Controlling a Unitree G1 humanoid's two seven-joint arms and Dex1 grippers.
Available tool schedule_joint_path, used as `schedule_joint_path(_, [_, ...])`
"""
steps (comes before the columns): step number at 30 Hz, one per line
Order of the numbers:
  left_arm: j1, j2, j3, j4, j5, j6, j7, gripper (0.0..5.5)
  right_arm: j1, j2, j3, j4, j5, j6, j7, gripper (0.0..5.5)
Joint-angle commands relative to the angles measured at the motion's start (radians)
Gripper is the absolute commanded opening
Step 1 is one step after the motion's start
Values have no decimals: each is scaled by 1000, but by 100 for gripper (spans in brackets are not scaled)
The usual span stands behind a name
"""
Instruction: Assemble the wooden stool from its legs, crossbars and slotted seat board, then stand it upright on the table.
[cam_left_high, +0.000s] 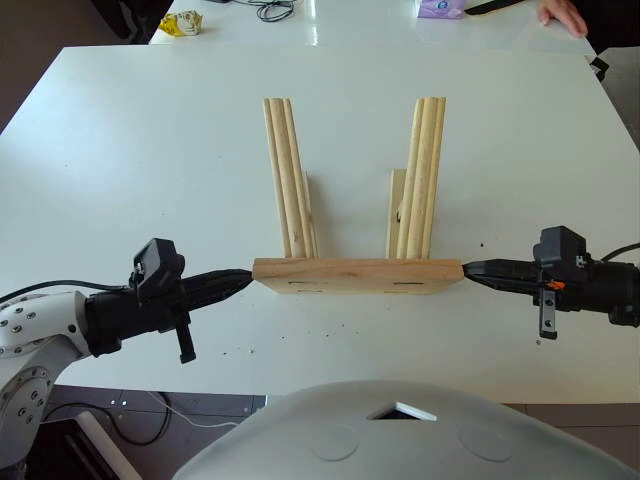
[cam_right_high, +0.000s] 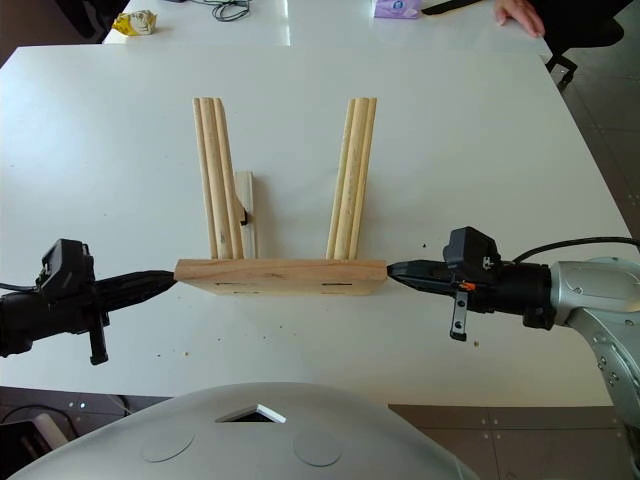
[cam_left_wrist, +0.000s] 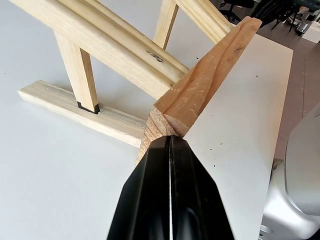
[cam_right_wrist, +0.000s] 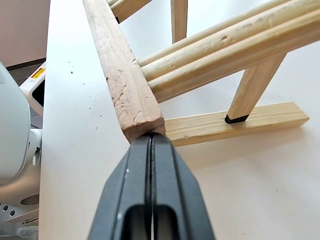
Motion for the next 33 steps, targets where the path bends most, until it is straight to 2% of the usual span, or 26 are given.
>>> schedule_joint_path(1, [-13, -28, -156, -68, 2, -55, -68, 3, -26, 44, 125, -61, 49, -33, 39, 0])
schedule_joint_path(5, [-57, -56, -160, -42, -8, -35, -1, 3, -41, 50, 126, -24, 19, -56, 55, 0])
schedule_joint_path(12, [-149, -59, -114, 21, -42, -2, 38, 70, -77, 48, 116, 73, -26, -116, 78, 79])
schedule_joint_path(18, [-137, -30, -43, 15, -119, 36, -7, 139, -84, 30, 106, 120, -55, -157, 99, 165])
schedule_joint_path(22, [-124, 14, -25, 56, -75, 18, -81, 183, -74, -4, 100, 165, -82, -187, 143, 216])
schedule_joint_path(30, [-142, 20, -72, 129, 35, -54, -128, 290, -104, -6, 139, 198, -104, -210, 149, 325])
schedule_joint_path(33, [-89, 14, -102, 133, 91, -89, -145, 292, -108, -8, 149, 208, -125, -214, 141, 365])
